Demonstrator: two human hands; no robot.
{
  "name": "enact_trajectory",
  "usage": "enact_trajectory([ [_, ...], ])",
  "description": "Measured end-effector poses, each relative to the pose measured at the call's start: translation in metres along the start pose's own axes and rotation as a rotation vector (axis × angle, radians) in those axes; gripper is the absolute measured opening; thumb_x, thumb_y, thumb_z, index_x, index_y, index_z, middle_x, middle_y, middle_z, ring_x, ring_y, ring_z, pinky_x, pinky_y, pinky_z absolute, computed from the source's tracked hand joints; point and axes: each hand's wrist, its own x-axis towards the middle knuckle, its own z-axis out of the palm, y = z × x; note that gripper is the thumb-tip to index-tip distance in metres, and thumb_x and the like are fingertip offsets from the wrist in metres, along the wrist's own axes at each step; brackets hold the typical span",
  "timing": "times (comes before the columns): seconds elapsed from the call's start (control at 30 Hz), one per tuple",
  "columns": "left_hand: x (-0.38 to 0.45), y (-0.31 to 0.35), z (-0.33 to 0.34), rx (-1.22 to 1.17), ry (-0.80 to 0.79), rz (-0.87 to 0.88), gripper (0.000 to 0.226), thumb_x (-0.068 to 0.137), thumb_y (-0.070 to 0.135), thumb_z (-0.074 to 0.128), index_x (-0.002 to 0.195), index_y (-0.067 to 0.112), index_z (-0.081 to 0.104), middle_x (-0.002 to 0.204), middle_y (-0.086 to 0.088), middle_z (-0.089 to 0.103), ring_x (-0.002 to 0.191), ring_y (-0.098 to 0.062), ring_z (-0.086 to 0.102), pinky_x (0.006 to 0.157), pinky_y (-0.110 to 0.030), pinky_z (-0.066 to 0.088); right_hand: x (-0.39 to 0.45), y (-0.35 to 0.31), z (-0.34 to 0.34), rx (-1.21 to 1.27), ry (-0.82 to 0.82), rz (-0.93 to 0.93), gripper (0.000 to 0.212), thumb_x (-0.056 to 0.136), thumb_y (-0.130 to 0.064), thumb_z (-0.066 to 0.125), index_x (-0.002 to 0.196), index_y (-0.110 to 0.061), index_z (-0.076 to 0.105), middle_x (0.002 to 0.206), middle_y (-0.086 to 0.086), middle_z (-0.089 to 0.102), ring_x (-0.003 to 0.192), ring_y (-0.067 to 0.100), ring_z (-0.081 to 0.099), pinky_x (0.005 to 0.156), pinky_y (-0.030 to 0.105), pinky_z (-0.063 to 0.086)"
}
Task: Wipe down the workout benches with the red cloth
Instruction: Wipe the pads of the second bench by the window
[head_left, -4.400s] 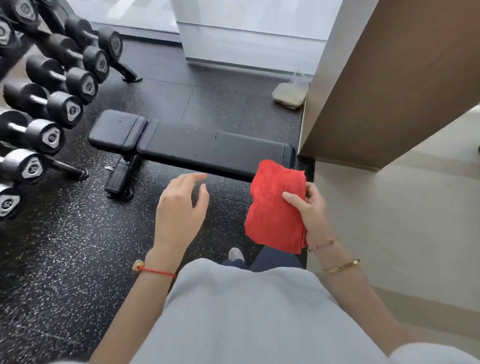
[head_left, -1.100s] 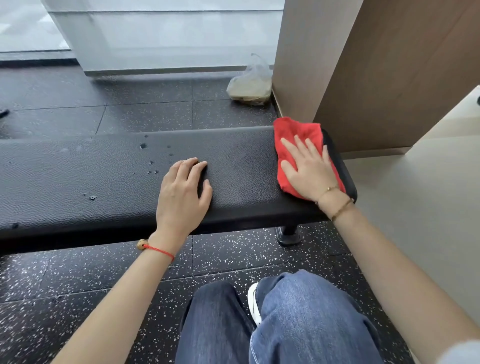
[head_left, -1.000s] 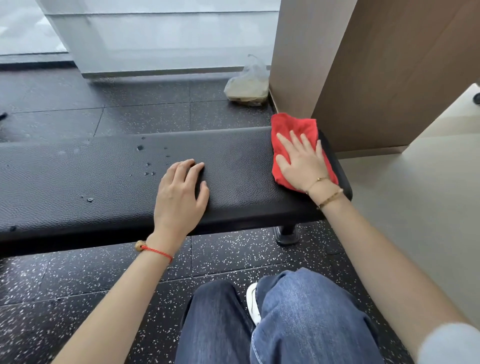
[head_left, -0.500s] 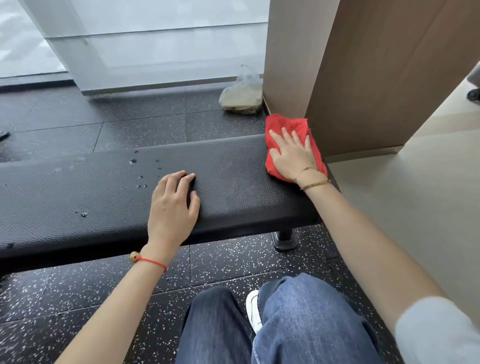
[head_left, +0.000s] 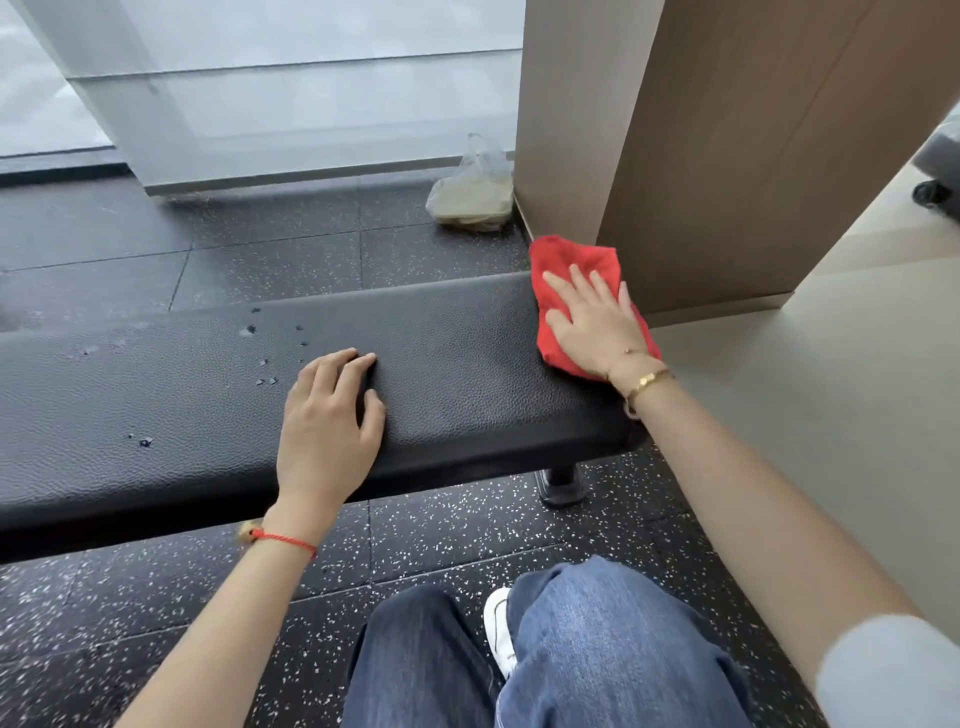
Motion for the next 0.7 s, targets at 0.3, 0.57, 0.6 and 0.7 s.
enact_trajectory([
  [0.3, 0.001, -0.002, 0.002, -0.005, 0.013, 0.006, 0.042, 0.093, 0.027, 0.047, 0.130, 0.013, 0.058, 0.132, -0.005, 0.057, 0.128, -0.025, 0.046, 0.108, -0.040, 0.038, -0.059, -0.019, 0.008, -0.013, 0.039, -0.230, 0.055, 0.096, -0.041, 0.032, 0.150, -0.037, 0.022, 0.161, -0.001, 0.019, 0.149, 0.020, 0.015, 0.122, 0.043, 0.004],
  [0.57, 0.000, -0.004, 0.000, -0.005, 0.022, 0.011, 0.040, 0.093, 0.026, 0.050, 0.130, 0.013, 0.058, 0.132, -0.005, 0.057, 0.128, -0.025, 0.046, 0.109, -0.039, 0.037, -0.051, 0.017, 0.001, -0.001, 0.053, -0.028, 0.052, 0.099, -0.038, 0.033, 0.151, -0.039, 0.021, 0.162, 0.000, 0.014, 0.150, 0.021, 0.011, 0.121, 0.046, 0.000],
  [0.6, 0.000, -0.004, 0.001, -0.002, 0.028, 0.010, 0.039, 0.093, 0.024, 0.052, 0.130, 0.013, 0.058, 0.132, -0.005, 0.058, 0.127, -0.025, 0.046, 0.109, -0.039, 0.037, -0.034, 0.012, 0.000, 0.000, 0.032, 0.011, 0.053, 0.100, -0.038, 0.030, 0.151, -0.038, 0.019, 0.162, 0.001, 0.011, 0.150, 0.022, 0.009, 0.121, 0.046, -0.001],
  [0.7, 0.000, -0.004, 0.001, 0.010, 0.030, 0.002, 0.038, 0.093, 0.022, 0.055, 0.130, 0.013, 0.058, 0.131, -0.005, 0.058, 0.127, -0.025, 0.046, 0.109, -0.038, 0.037, 0.001, -0.021, 0.001, -0.025, 0.005, 0.008, 0.054, 0.099, -0.038, 0.027, 0.152, -0.035, 0.016, 0.163, 0.004, 0.009, 0.150, 0.025, 0.008, 0.121, 0.047, -0.001],
])
